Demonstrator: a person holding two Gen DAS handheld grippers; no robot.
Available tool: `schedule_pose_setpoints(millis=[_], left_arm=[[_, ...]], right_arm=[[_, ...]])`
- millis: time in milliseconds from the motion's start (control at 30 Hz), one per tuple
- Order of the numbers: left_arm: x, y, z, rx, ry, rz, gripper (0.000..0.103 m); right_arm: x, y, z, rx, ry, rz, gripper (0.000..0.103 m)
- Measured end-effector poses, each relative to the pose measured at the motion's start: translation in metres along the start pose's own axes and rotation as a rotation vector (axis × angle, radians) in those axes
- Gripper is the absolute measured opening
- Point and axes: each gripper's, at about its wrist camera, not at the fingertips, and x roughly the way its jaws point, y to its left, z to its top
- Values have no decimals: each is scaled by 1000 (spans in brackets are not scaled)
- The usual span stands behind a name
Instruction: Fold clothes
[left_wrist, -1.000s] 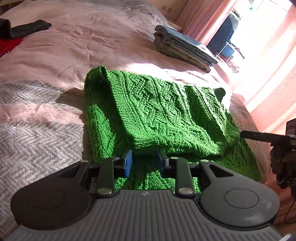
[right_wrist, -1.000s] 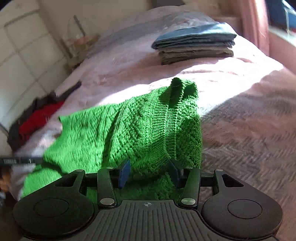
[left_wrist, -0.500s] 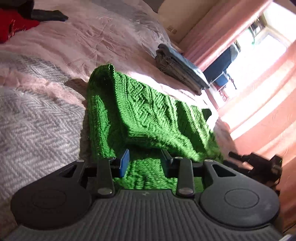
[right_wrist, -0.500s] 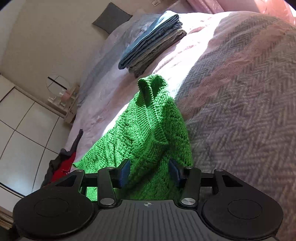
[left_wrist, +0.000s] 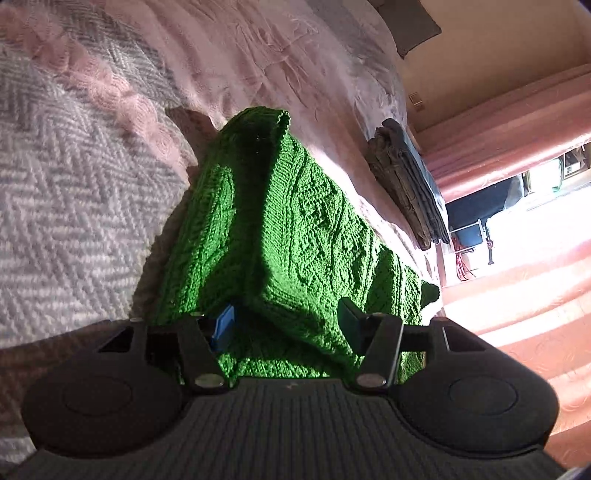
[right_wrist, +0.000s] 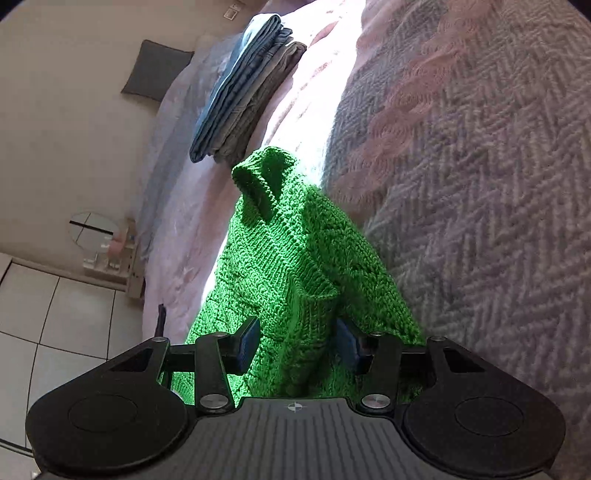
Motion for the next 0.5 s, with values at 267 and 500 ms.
schedule_pose_setpoints(millis=[267, 500], left_arm=[[-17, -14, -8, 225, -61, 47, 5], [-72, -22, -34, 342, -98, -22, 5]], right_arm=[[-13, 3, -2, -71, -47, -4, 7], [-85, 4, -32, -109, -115, 87, 7]])
